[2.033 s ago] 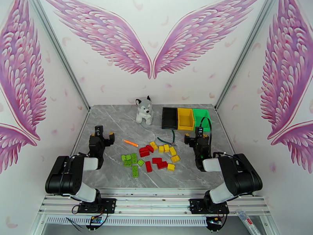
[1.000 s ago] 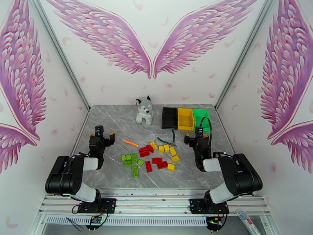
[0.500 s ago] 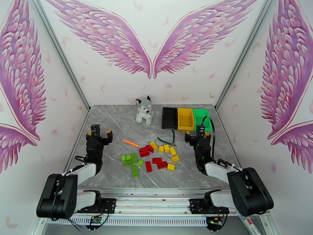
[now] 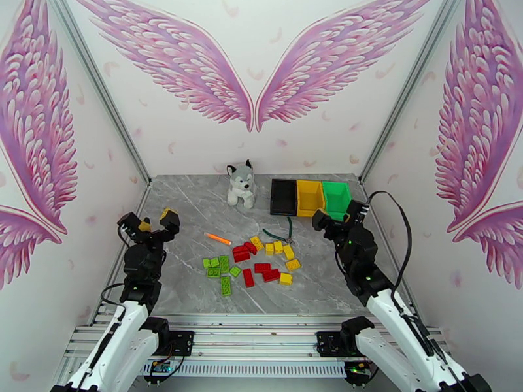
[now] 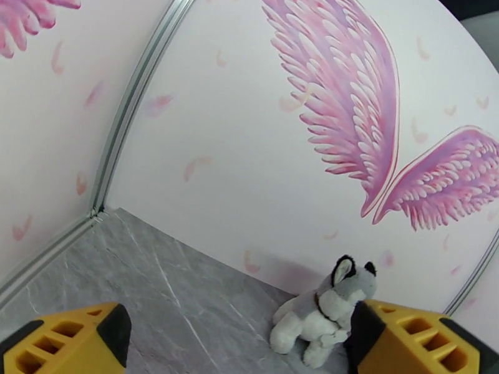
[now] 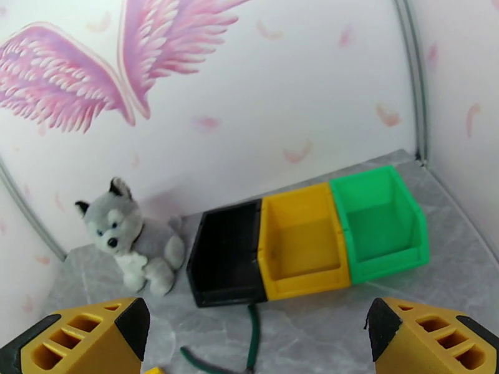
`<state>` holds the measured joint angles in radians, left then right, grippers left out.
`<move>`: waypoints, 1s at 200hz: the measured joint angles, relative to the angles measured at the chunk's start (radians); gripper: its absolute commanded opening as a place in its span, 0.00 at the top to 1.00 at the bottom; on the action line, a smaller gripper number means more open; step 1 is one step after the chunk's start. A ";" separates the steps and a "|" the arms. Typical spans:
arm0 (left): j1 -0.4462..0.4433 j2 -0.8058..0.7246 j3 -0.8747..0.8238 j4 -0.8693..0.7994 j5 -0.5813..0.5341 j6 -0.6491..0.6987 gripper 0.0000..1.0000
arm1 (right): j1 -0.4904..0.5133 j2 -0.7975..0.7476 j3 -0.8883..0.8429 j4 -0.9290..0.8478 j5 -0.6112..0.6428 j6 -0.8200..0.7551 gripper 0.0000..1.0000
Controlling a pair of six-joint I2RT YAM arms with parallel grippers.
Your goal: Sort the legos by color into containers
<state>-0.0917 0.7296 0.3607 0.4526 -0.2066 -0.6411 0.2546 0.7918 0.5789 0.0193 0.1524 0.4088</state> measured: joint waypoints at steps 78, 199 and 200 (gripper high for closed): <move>-0.084 0.097 -0.055 -0.146 0.100 -0.304 0.01 | 0.186 0.226 0.124 -0.240 -0.115 0.018 0.24; -0.370 0.119 0.111 -0.402 0.179 -0.045 0.01 | 0.448 0.801 0.425 -0.421 -0.025 0.016 0.34; -0.370 0.119 0.111 -0.403 0.179 -0.044 0.01 | 0.449 0.803 0.426 -0.422 -0.026 0.016 0.34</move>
<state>-0.4614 0.8482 0.4717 0.0494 -0.0280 -0.6853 0.7033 1.5951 1.0050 -0.4023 0.1268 0.4244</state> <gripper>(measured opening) 0.988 0.651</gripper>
